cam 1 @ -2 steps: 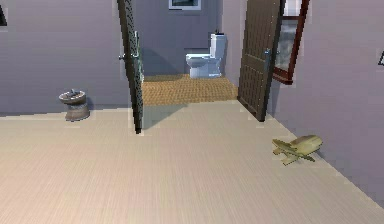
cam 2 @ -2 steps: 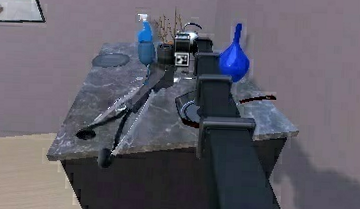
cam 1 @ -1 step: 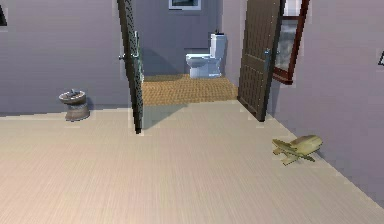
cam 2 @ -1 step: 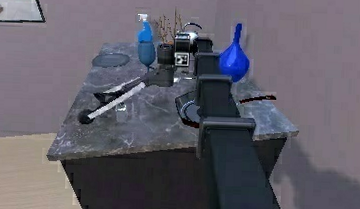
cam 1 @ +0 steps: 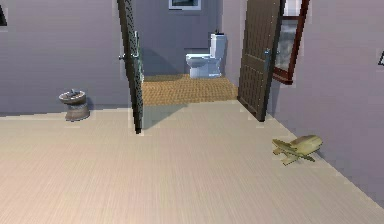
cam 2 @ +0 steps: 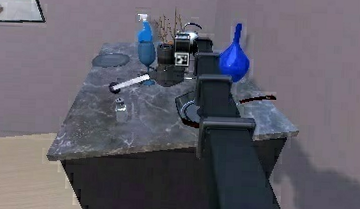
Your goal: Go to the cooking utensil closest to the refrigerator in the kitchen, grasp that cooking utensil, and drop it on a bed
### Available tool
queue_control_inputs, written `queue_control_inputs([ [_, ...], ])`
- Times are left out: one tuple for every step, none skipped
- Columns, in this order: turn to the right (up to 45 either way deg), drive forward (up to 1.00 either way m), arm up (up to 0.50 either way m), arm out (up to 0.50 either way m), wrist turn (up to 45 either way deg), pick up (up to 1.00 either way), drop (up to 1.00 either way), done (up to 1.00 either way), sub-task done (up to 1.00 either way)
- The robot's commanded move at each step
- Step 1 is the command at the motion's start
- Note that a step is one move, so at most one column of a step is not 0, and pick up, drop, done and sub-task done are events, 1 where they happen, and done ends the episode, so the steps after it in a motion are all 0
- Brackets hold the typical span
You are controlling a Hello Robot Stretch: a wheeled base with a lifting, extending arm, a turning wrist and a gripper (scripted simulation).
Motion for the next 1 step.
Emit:
queue_control_inputs([
  [0.0,0.0,0.0,0.0,45.0,0.0,0.0,0.0,0.0],
])
